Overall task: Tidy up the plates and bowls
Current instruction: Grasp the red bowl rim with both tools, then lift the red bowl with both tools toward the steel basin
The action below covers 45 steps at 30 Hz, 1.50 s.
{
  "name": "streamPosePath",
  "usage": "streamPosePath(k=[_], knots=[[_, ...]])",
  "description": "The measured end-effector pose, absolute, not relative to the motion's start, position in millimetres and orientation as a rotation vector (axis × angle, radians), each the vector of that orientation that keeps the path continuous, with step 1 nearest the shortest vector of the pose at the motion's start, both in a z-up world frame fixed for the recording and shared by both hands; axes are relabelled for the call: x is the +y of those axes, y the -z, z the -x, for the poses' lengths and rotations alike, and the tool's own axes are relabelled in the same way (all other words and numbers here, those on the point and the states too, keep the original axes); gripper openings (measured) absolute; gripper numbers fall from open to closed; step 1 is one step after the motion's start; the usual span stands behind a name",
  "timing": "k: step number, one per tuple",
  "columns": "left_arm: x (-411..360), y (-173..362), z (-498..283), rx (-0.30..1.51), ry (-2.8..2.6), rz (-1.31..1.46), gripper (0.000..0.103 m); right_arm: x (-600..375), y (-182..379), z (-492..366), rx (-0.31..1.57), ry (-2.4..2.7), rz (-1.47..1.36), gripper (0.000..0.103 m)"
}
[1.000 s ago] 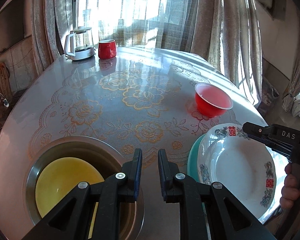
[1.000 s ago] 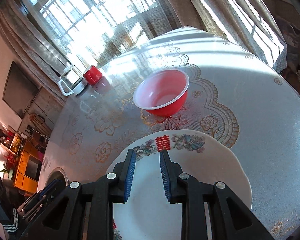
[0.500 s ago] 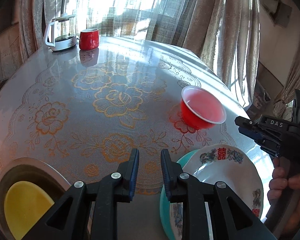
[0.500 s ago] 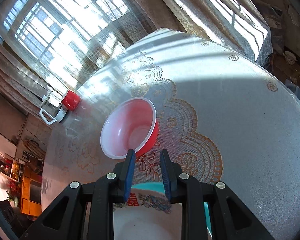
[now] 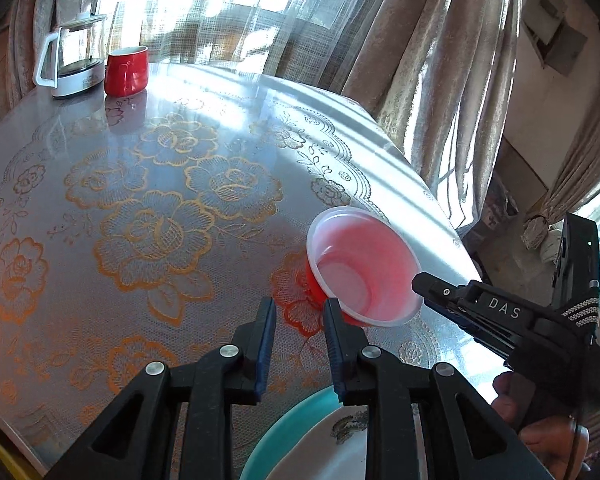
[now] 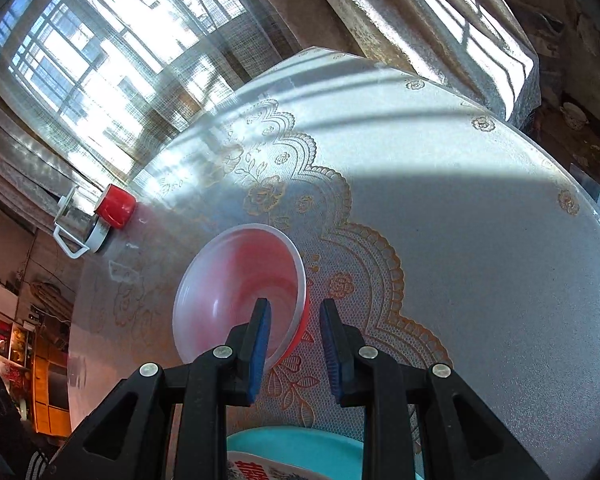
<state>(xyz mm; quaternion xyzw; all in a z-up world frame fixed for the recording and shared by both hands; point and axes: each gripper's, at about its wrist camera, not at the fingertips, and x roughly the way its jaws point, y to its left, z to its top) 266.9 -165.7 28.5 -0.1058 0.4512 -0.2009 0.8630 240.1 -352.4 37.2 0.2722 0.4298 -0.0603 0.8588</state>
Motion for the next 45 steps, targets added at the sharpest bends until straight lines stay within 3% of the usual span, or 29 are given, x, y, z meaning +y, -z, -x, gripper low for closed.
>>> streamPosePath(k=[9, 13, 21, 24, 28, 36, 42, 44, 45], knots=[[-174.2, -1.8, -282.4, 1.025, 0.441, 0.281, 0.024, -347.1, -26.1, -248.4, 0.934, 0.116, -0.52, 0.02], [-174.4, -2.6, -278.5, 1.015, 0.458, 0.281, 0.011, -338.7, -26.6, -251.3, 0.943, 0.089, -0.493, 0.016], [-141.1, -10.2, -266.1, 1.009, 0.427, 0.336, 0.01, -312.0, -28.5, -248.9, 0.971, 0.006, -0.447, 0.016], [-119.0, -15.5, -256.8, 0.986, 0.401, 0.374, 0.016, -297.5, -31.1, -246.7, 0.983, -0.039, -0.432, 0.016], [-88.9, -19.0, -242.6, 0.975, 0.338, 0.407, 0.034, -272.6, -28.6, -246.0, 1.022, -0.087, -0.377, 0.016], [-49.8, -23.3, -223.4, 0.93, 0.276, 0.414, 0.037, -233.8, -20.0, -241.8, 1.071, -0.154, -0.295, 0.016], [-62.5, -17.3, -240.3, 0.959, 0.291, 0.362, 0.034, -220.1, -17.7, -241.7, 1.086, -0.178, -0.292, 0.017], [-66.7, -13.9, -245.9, 0.969, 0.288, 0.346, 0.021, -221.0, -19.7, -241.5, 1.077, -0.172, -0.301, 0.027], [-68.4, -11.9, -248.1, 0.976, 0.286, 0.342, 0.019, -222.1, -20.8, -241.1, 1.07, -0.164, -0.302, 0.031]])
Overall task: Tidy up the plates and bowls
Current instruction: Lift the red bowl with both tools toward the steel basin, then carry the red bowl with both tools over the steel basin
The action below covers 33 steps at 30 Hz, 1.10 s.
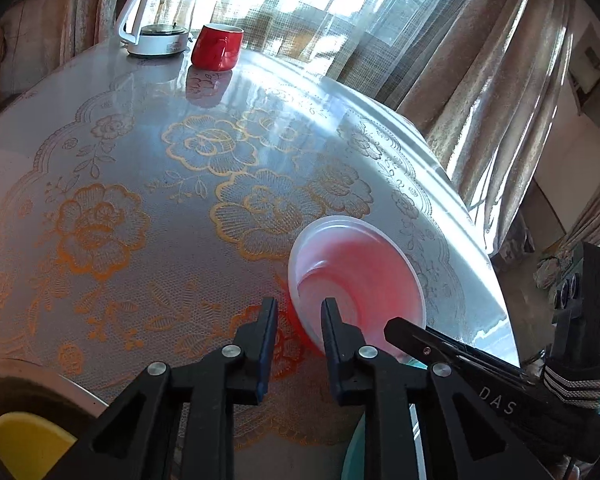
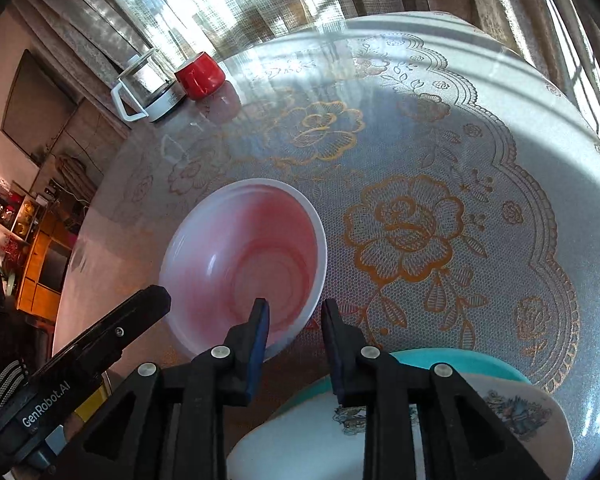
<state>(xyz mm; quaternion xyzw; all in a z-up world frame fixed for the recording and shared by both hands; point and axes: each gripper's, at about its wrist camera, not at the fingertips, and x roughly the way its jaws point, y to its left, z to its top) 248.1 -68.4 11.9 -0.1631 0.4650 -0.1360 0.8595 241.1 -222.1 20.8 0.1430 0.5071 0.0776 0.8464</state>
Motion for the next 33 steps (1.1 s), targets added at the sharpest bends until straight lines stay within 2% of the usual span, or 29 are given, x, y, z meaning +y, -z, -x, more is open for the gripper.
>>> streamPosePath(k=[6, 8, 10, 12, 17, 25, 33], knots=[[-72.8, -3.3, -250.4, 0.982, 0.278, 0.319, 0.018, -234.9, -26.0, -236.0, 1.008, -0.122, -0.347, 0.033], [-74.2, -2.4, -249.7, 0.978, 0.277, 0.306, 0.012, -237.3, -26.8, -234.0, 0.981, -0.119, -0.363, 0.033], [-76.8, -4.0, -247.6, 0.972, 0.279, 0.288, 0.006, -234.1, -25.3, -233.6, 0.985, -0.128, -0.356, 0.025], [-77.9, -8.7, -242.6, 0.945, 0.27, 0.251, 0.006, -228.4, -23.4, -232.3, 0.989, -0.129, -0.342, 0.021], [-74.4, -9.7, -237.2, 0.939, 0.263, 0.238, 0.006, -226.0, -20.8, -229.2, 0.987, -0.136, -0.35, 0.019], [-68.9, -12.5, -216.7, 0.927, 0.249, 0.21, 0.007, -220.6, -21.6, -226.8, 0.998, -0.174, -0.376, 0.028], [-56.0, -8.3, -212.2, 0.945, 0.204, 0.199, 0.007, -204.4, -22.3, -227.5, 1.006, -0.201, -0.345, 0.033]])
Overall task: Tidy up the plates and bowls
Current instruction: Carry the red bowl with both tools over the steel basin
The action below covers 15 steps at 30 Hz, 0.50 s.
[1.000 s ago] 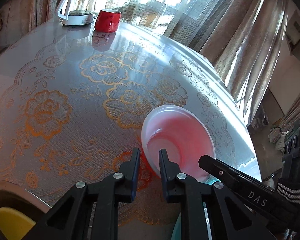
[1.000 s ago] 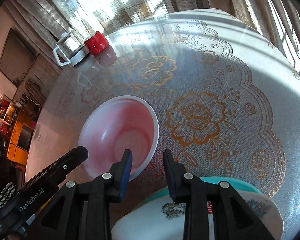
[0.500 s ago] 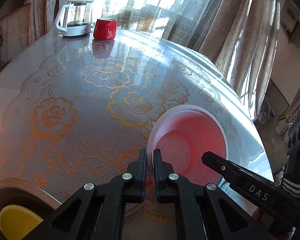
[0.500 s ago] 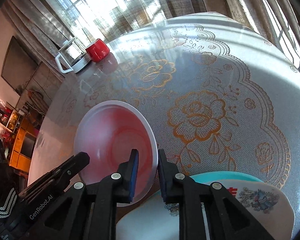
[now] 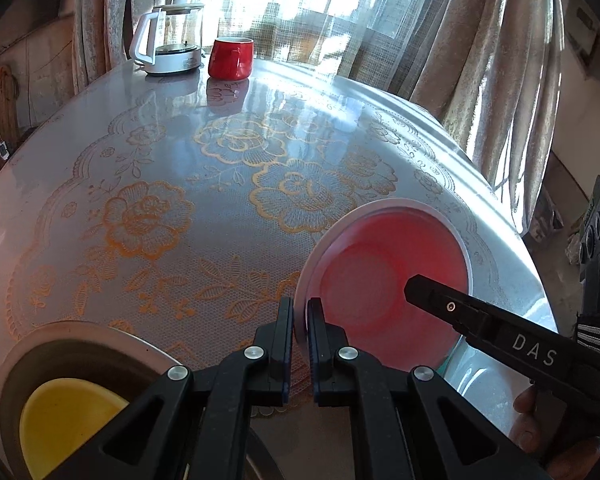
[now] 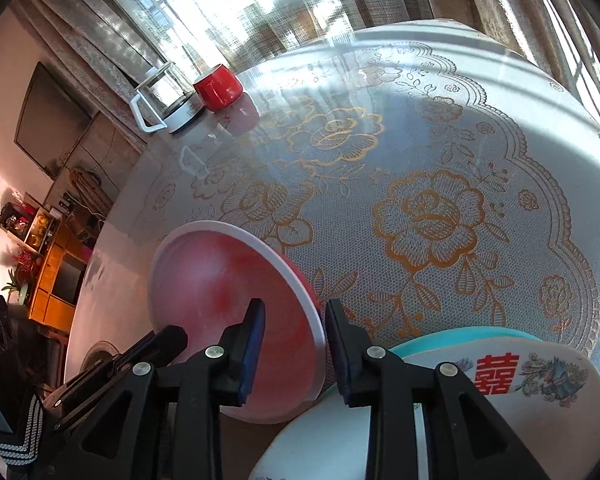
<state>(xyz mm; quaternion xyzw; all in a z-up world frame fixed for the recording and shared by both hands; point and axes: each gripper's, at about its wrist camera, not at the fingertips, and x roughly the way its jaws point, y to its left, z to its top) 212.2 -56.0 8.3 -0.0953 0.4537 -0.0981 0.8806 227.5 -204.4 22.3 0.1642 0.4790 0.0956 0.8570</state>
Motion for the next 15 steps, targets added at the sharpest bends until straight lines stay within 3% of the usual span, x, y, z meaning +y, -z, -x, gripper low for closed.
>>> streamPosePath(k=[3, 7, 9, 15], knots=[[-49.3, -3.1, -218.2, 0.968, 0.198, 0.239, 0.007, -205.5, -21.0, -228.4, 1.008, -0.189, -0.345, 0.035], [-49.0, -2.9, -221.5, 0.975, 0.211, 0.249, 0.021, -209.0, -20.4, -226.9, 1.004, -0.182, -0.351, 0.035], [-51.1, -3.8, -222.5, 0.982, 0.228, 0.254, 0.022, -210.7, -20.8, -226.3, 0.998, -0.176, -0.356, 0.035], [-63.5, -4.4, -229.1, 0.985, 0.264, 0.227, 0.022, -206.2, -18.8, -229.8, 0.998, -0.187, -0.354, 0.017]])
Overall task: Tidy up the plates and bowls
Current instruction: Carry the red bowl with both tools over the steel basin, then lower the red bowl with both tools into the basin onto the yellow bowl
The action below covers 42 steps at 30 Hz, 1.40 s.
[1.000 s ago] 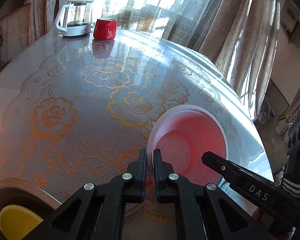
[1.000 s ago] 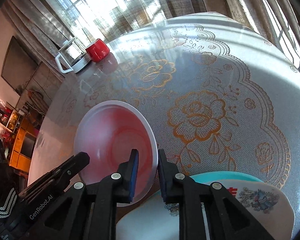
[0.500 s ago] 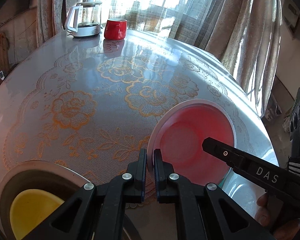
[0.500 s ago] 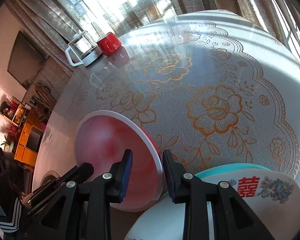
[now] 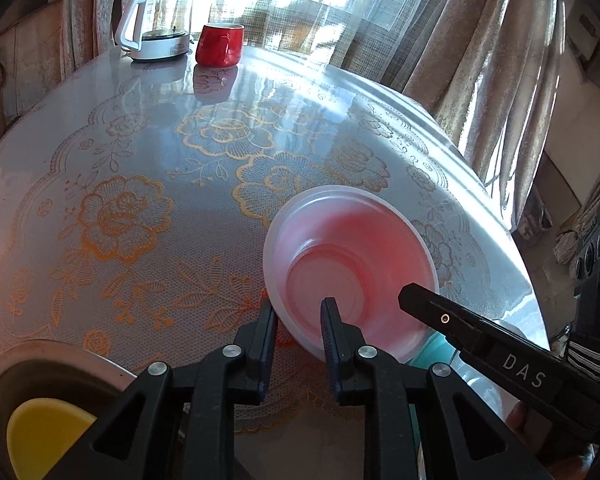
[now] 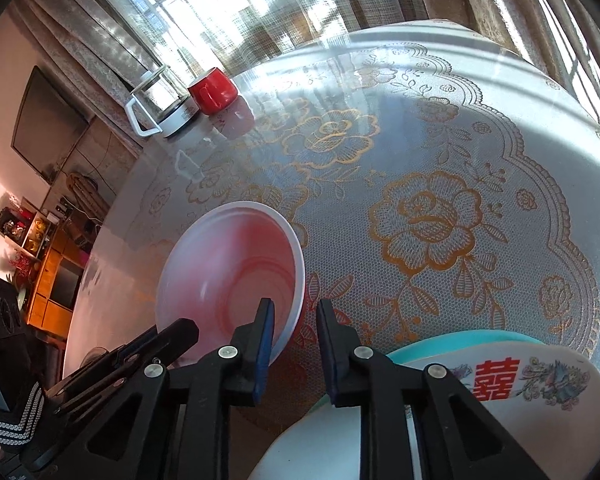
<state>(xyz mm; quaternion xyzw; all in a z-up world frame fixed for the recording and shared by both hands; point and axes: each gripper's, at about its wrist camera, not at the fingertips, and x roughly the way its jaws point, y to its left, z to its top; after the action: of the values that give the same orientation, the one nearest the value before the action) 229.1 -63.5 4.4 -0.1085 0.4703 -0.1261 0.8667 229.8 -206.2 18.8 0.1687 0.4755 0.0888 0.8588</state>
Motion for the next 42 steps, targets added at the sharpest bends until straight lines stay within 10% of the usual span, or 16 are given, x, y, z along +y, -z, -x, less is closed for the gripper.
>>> streamPosePath(k=[42], knots=[[13.1, -55.1, -67.0, 0.683, 0.184, 0.171, 0.018, -135.0, -53.6, -113.5, 0.854, -0.406, -0.311, 0.012]])
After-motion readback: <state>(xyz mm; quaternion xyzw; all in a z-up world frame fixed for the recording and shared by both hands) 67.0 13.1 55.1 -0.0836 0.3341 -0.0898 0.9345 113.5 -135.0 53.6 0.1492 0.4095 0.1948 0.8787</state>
